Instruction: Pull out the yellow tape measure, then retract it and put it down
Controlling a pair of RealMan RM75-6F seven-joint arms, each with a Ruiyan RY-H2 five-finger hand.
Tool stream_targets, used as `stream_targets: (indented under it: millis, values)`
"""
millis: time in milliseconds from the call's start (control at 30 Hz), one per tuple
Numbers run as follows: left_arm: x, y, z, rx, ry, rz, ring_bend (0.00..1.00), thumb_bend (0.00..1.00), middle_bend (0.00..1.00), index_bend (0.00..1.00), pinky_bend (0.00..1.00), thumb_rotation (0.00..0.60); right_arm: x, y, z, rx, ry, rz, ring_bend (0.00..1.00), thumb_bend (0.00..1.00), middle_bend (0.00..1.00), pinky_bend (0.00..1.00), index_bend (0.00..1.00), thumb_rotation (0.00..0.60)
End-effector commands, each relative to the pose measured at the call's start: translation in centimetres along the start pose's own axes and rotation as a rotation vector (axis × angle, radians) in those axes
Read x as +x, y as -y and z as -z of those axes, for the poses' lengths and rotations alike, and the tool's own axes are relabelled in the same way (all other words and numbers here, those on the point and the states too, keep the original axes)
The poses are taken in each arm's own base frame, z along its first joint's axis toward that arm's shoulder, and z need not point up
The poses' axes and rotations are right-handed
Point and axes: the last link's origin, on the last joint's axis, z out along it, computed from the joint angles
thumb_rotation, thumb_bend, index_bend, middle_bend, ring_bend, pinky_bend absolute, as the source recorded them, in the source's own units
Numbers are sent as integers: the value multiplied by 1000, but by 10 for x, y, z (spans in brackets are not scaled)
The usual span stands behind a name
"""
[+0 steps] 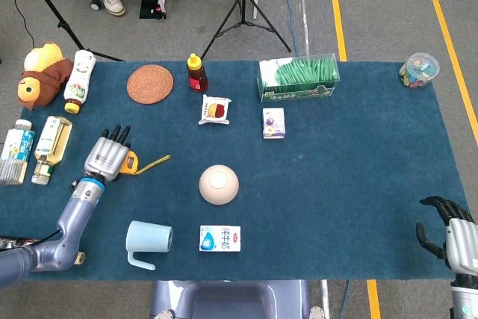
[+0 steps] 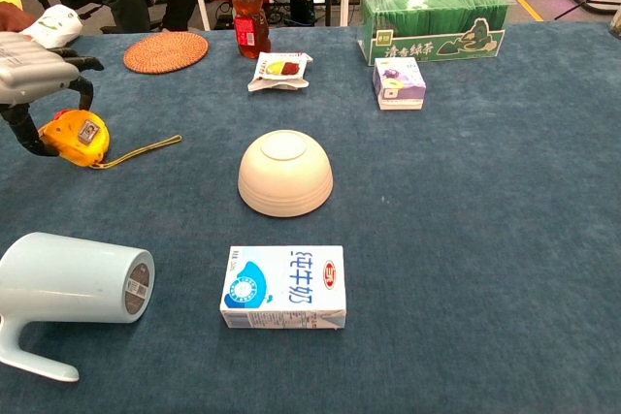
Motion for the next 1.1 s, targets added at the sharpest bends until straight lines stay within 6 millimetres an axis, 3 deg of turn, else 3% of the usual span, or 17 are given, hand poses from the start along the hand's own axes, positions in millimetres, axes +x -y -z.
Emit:
stream_targets:
  millis: [33,333,600,833,1100]
  values:
    - [5,-11,-5,-16,8,-1,0,269,0,439,160,541,0,-1,0,-4,0,-2,235,433,288,240,310,587]
    - [14,-30,-20,-31,8,-2,0,266,0,419,159,533,2,-4,3,-15,-8,-4,235,433,288,240,310,586]
    - [25,-34,-21,-30,-27,31,0,247,0,148,159,534,4,-4,5,-17,-12,-5,235,432,288,240,310,585]
    - [27,-27,-12,-30,-45,72,0,232,0,98,157,542,5,-2,6,-10,-14,-5,235,433,288,240,310,584]
    - [21,-16,9,-24,-58,320,0,210,0,100,202,536,5,-3,7,-13,-15,-4,235,433,288,240,310,583]
